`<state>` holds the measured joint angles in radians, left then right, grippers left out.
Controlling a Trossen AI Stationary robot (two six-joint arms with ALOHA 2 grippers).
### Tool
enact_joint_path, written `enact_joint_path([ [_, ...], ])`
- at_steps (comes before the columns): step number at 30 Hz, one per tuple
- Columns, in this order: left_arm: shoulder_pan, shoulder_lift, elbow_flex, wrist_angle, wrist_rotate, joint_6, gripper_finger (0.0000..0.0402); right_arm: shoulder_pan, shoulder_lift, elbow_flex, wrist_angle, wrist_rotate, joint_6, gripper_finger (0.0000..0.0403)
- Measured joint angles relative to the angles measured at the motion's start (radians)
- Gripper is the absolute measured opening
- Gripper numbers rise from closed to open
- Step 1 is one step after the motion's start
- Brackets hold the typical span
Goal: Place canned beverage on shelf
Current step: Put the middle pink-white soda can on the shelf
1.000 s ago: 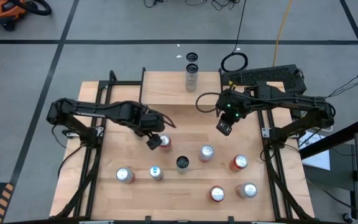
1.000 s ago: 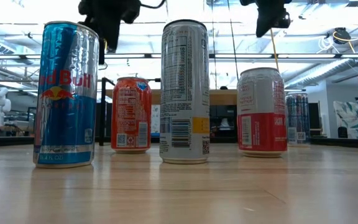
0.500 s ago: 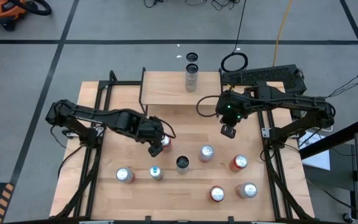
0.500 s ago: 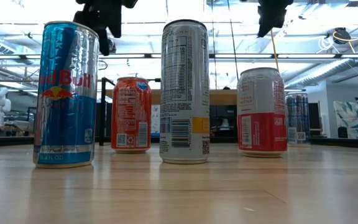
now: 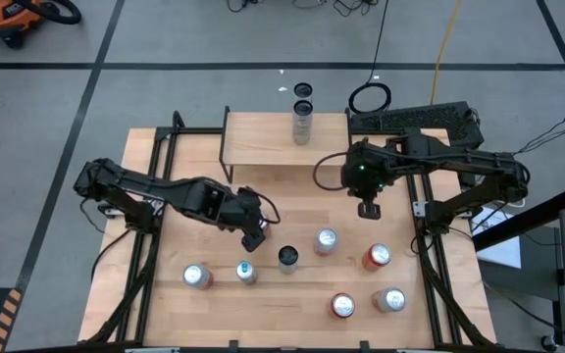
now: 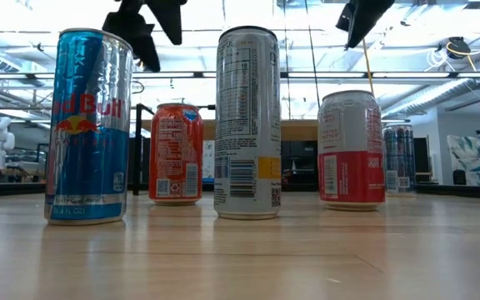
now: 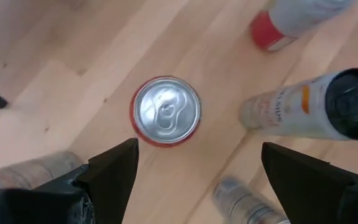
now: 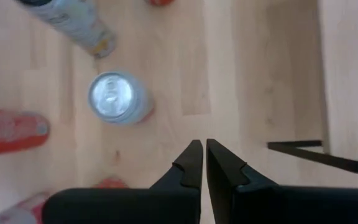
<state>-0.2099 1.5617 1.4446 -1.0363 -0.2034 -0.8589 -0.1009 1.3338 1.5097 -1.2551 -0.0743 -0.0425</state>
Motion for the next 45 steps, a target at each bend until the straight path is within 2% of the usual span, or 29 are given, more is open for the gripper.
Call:
enact_joint_path([
  [11, 0.016, 0.012, 0.001, 0.025, 0.027, 0.0, 0.0341, 0.0, -0.011, 0.0, 0.001, -0.035, -0.152, 0.0],
  [23, 0.097, 0.02, 0.001, 0.012, 0.095, 0.035, 0.0341, 0.0, -0.01, 0.0, 0.001, -0.076, -0.206, 0.0],
  [26, 0.101, 0.032, 0.001, 0.014, 0.106, 0.042, 0.0354, 0.0, -0.01, 0.0, 0.0, -0.113, -0.206, 0.0],
  [31, 0.098, 0.064, 0.001, 0.006, 0.105, 0.107, 0.0396, 0.0, -0.01, 0.0, -0.024, -0.14, -0.206, 0.0],
  [45, 0.101, 0.157, 0.001, 0.016, 0.093, 0.185, 0.0399, -0.002, -0.014, 0.0, -0.018, -0.138, -0.232, 0.0],
])
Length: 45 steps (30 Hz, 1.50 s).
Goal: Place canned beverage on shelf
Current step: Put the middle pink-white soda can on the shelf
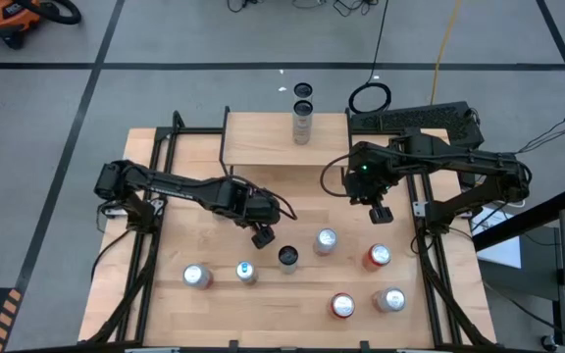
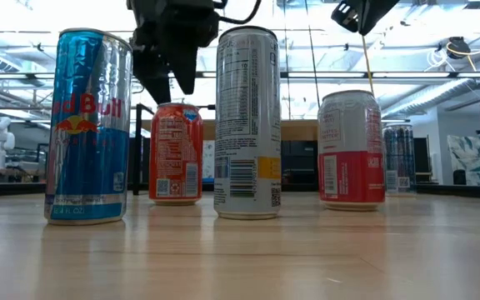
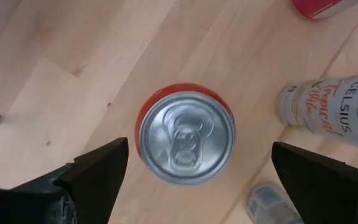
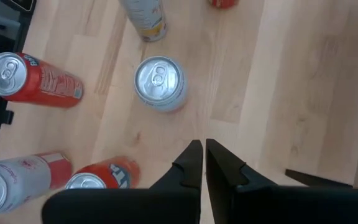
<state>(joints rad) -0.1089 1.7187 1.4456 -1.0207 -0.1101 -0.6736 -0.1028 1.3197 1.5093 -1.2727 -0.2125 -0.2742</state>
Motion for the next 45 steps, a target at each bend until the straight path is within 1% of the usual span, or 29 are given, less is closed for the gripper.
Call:
enact_joint_path([
  [10, 0.003, 0.04, 0.0, 0.038, -0.005, -0.001, 0.0399, -0.01, 0.0, 0.0, 0.004, -0.008, -0.006, 0.0],
  [13, 0.003, 0.04, 0.0, 0.056, -0.005, 0.0, 0.0399, -0.01, 0.0, -0.001, 0.012, -0.1, 0.004, 0.0],
  [15, 0.003, 0.04, 0.0, 0.055, -0.005, 0.0, 0.0399, -0.009, 0.0, -0.017, 0.054, -0.157, 0.03, 0.0002],
  [19, 0.003, 0.04, 0.0, 0.056, -0.005, 0.007, 0.0399, -0.008, 0.002, -0.069, 0.119, -0.21, 0.13, 0.0022],
  [23, 0.003, 0.037, 0.0, 0.055, 0.004, 0.001, 0.0399, 0.007, 0.001, -0.127, 0.172, -0.211, 0.225, 0.0065],
  [29, 0.003, 0.034, 0.001, 0.057, 0.005, 0.009, 0.0399, 0.062, 0.001, -0.221, 0.343, -0.2, 0.302, 0.0168],
  [33, 0.003, 0.034, 0.001, 0.08, 0.002, 0.044, 0.0399, 0.093, 0.001, -0.28, 0.428, -0.094, 0.347, 0.0237],
  [36, 0.01, 0.034, 0.001, 0.081, -0.017, 0.033, 0.0399, 0.11, 0.001, -0.315, 0.463, -0.049, 0.369, 0.0279],
  [42, 0.024, 0.034, 0.001, 0.079, -0.028, 0.025, 0.0399, 0.144, 0.003, -0.404, 0.614, -0.056, 0.417, 0.0336],
  [45, 0.023, 0.034, 0.001, 0.079, -0.027, 0.026, 0.0399, 0.166, 0.021, -0.418, 0.628, -0.049, 0.431, 0.0356],
])
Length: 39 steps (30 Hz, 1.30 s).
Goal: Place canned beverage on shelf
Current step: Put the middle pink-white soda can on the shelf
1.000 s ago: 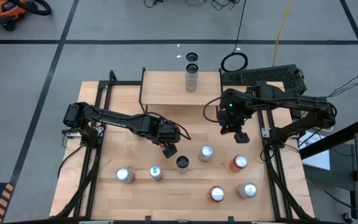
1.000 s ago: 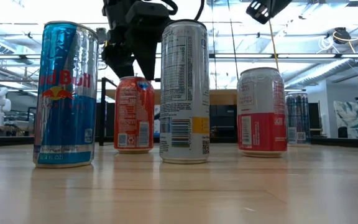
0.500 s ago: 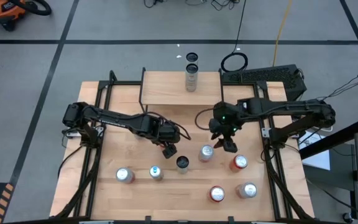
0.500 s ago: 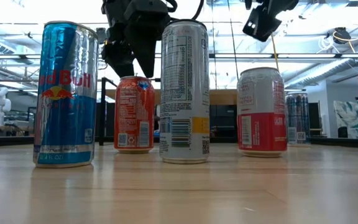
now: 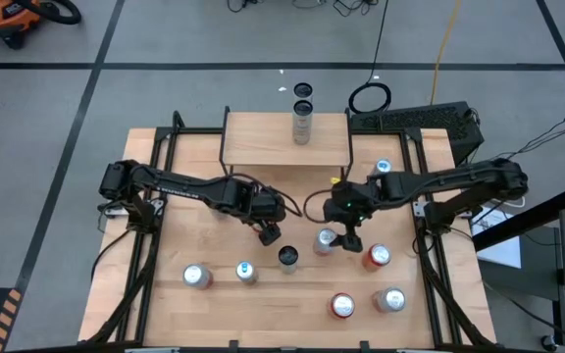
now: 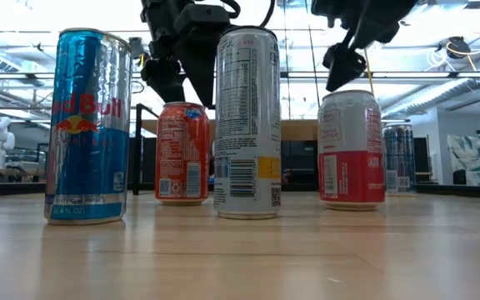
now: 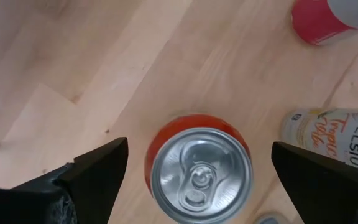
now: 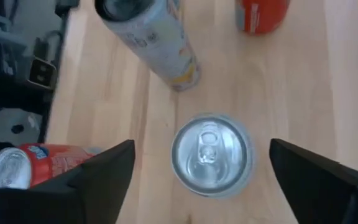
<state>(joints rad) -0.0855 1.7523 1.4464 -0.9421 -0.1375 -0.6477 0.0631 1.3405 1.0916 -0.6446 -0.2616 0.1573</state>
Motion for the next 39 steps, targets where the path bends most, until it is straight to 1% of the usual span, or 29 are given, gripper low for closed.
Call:
enact_joint_path([
  [3, 0.0, 0.0, 0.0, 0.0, 0.0, 0.0, 0.0399, 0.018, 0.029, 0.0, 0.014, -0.001, 0.004, 0.0368],
  [7, 0.0, 0.0, 0.0, -0.001, 0.0, 0.003, 0.0399, 0.031, 0.076, 0.0, 0.02, 0.009, 0.014, 0.037],
  [11, 0.0, 0.0, 0.0, -0.001, 0.004, 0.002, 0.0399, 0.033, 0.116, 0.0, 0.012, 0.081, 0.012, 0.037],
  [15, 0.0, 0.0, 0.0, -0.002, 0.026, 0.002, 0.0399, 0.033, 0.146, 0.0, 0.014, 0.081, -0.028, 0.0369],
  [19, 0.0, 0.0, 0.0, -0.002, 0.029, 0.003, 0.0399, 0.034, 0.177, 0.0, 0.013, 0.076, -0.044, 0.0353],
  [27, 0.001, 0.0, 0.0, -0.001, 0.029, 0.006, 0.0399, 0.034, 0.191, 0.001, 0.028, 0.078, -0.046, 0.0283],
  [30, 0.001, 0.0, 0.0, -0.001, 0.029, 0.007, 0.0399, 0.034, 0.188, 0.012, 0.011, 0.079, -0.046, 0.0266],
  [33, 0.003, 0.0, 0.0, -0.001, 0.071, 0.006, 0.0399, 0.033, 0.189, 0.043, -0.009, 0.08, -0.046, 0.0263],
  [36, 0.008, -0.002, 0.001, -0.003, 0.108, 0.002, 0.0399, 0.03, 0.188, 0.088, -0.028, 0.079, -0.046, 0.027],
  [39, 0.007, -0.02, 0.009, -0.017, 0.115, 0.002, 0.0399, 0.029, 0.188, 0.145, -0.077, 0.08, -0.046, 0.0272],
])
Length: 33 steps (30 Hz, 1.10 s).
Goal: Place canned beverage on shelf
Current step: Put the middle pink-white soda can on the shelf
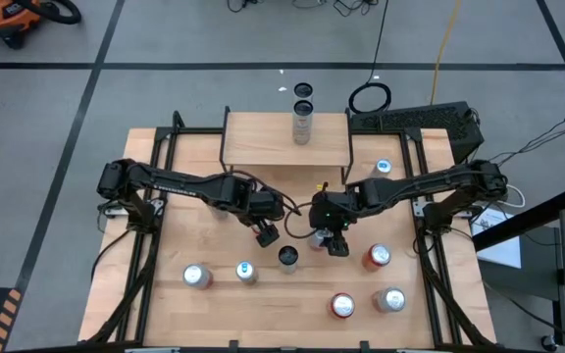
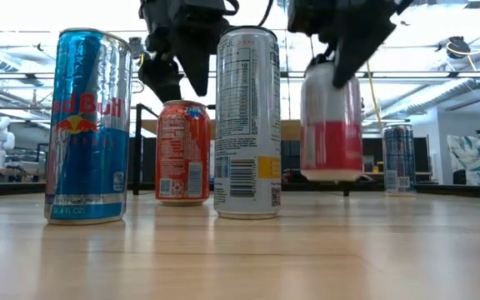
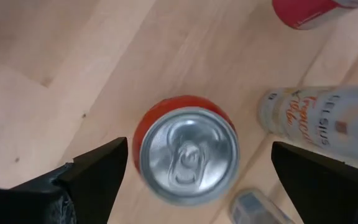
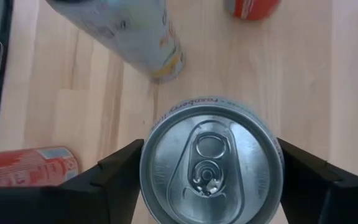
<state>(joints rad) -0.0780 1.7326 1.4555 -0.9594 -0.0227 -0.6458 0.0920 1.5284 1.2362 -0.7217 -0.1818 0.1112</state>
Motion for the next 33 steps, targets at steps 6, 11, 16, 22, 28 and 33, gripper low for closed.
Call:
enact_joint_path([
  [6, 0.0, -0.049, 0.061, 0.004, -0.06, 0.028, 0.0399, -0.005, -0.001, 0.128, -0.094, 0.003, 0.0, 0.0269],
  [11, 0.0, -0.088, 0.123, -0.012, -0.117, 0.033, 0.0399, -0.023, -0.001, 0.254, -0.17, 0.002, 0.007, 0.0271],
  [16, 0.0, -0.1, 0.202, -0.063, -0.143, 0.059, 0.0399, -0.063, -0.001, 0.387, -0.224, 0.003, 0.008, 0.0271],
  [22, 0.003, -0.099, 0.328, -0.14, -0.105, 0.051, 0.0399, -0.134, -0.002, 0.513, -0.273, 0.002, 0.059, 0.0271],
  [28, 0.003, -0.099, 0.463, -0.152, -0.21, 0.174, 0.0399, -0.189, -0.002, 0.59, -0.311, 0.0, 0.15, 0.0271],
  [33, 0.006, -0.101, 0.5, -0.092, -0.248, 0.322, 0.0399, -0.221, -0.002, 0.601, -0.268, -0.001, 0.267, 0.0271],
])
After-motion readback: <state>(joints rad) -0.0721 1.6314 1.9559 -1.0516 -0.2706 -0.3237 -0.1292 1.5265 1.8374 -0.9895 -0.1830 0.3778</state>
